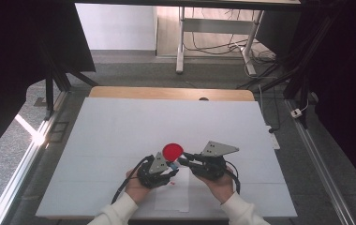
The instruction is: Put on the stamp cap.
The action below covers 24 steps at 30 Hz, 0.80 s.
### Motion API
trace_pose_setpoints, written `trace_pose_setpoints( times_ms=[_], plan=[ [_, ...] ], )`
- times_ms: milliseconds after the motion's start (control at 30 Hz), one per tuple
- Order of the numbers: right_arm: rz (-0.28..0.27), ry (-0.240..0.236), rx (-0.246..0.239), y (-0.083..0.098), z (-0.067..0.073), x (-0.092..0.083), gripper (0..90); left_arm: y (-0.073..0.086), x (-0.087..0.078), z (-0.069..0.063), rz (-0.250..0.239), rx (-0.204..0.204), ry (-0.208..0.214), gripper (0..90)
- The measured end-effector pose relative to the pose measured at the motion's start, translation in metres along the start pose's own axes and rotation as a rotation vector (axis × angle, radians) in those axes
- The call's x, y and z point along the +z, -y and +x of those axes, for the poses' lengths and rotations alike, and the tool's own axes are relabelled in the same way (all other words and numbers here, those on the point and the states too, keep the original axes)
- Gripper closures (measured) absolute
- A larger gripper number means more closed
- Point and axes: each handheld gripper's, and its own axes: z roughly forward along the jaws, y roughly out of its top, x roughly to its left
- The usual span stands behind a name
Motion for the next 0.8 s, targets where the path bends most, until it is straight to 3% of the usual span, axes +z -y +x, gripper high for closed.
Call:
trace_pose_setpoints(
  times_ms=[500,800],
  plan=[
    [0.002,0.055,0.100,0.0021,0.0045,0.0039,75.2,-0.0007,0.0005,-0.0021,-0.019,0.006,-0.026,64.1],
    [0.001,0.070,0.122,0.0040,0.0058,0.0063,75.2,-0.0010,0.0008,-0.0032,-0.024,0.012,-0.037,64.1]
  ],
)
